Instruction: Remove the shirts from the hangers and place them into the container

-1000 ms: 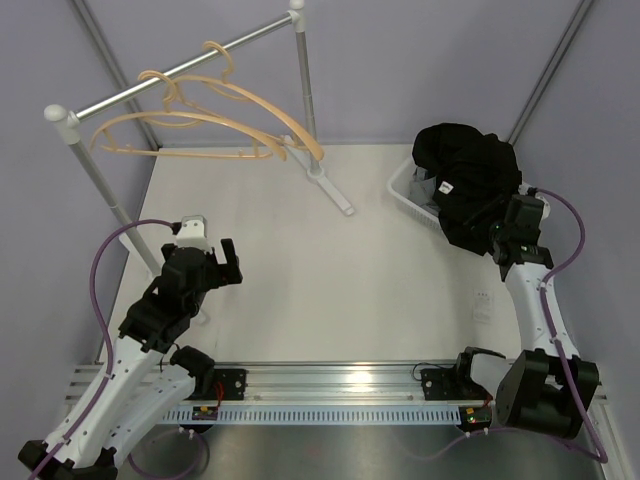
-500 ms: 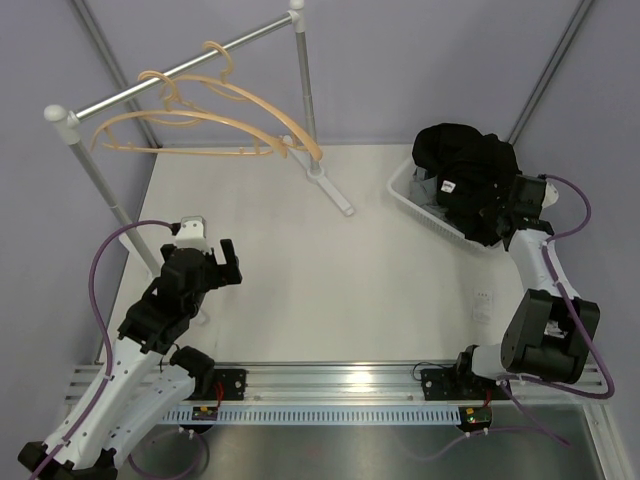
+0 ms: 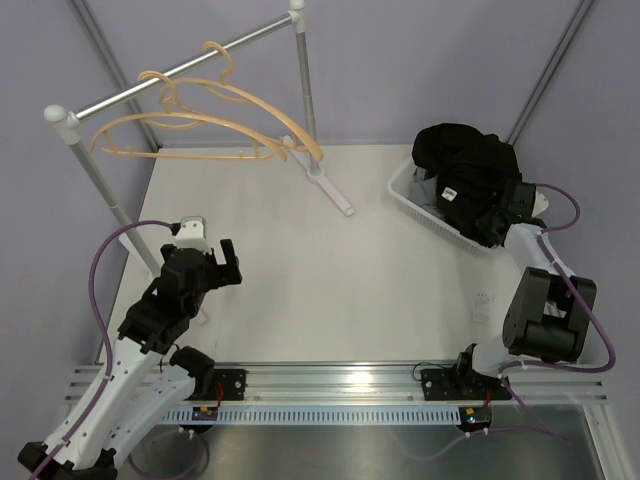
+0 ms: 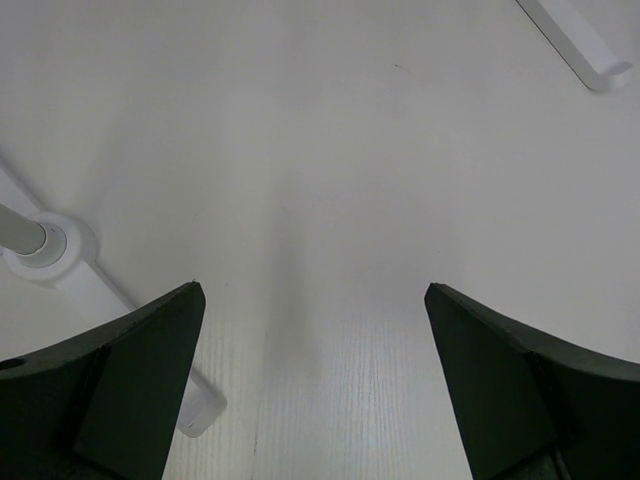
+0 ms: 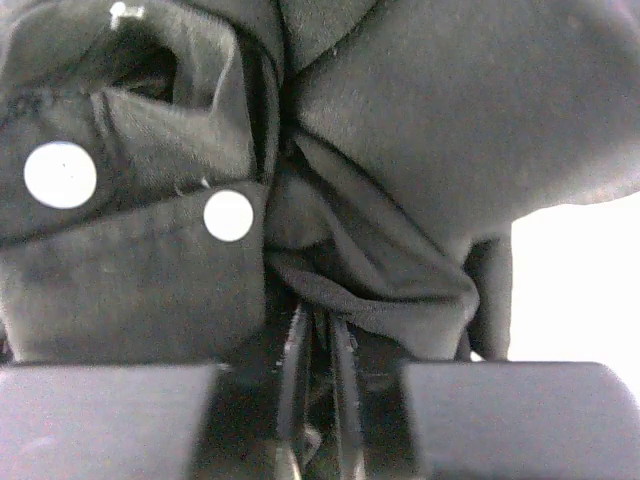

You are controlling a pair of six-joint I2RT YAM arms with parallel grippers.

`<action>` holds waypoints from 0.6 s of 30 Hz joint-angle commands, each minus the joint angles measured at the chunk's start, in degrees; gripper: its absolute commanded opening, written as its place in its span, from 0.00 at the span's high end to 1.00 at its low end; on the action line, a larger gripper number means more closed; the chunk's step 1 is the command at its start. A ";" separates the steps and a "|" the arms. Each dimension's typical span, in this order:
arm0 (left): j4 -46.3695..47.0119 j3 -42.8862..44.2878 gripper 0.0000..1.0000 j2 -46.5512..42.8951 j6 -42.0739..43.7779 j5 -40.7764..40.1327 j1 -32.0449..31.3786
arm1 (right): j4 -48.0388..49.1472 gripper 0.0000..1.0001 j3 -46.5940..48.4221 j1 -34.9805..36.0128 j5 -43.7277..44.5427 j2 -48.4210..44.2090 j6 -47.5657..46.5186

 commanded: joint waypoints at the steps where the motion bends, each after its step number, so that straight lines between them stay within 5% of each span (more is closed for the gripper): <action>1: 2.24 0.18 0.01 -0.12 0.99 0.86 0.20 | -1.30 0.73 4.31 0.85 4.56 -8.77 -2.83; 9: 2.24 0.26 0.01 0.14 1.08 0.86 0.20 | -5.43 0.42 20.83 8.32 6.06 -13.37 -13.46; 13: 2.24 0.26 0.01 0.14 1.08 0.86 0.29 | -4.82 0.29 29.44 11.92 -1.31 -7.41 -18.56; 18: 2.24 0.18 0.01 0.14 0.99 0.77 0.29 | -2.71 0.27 39.29 16.67 -6.23 4.72 -23.92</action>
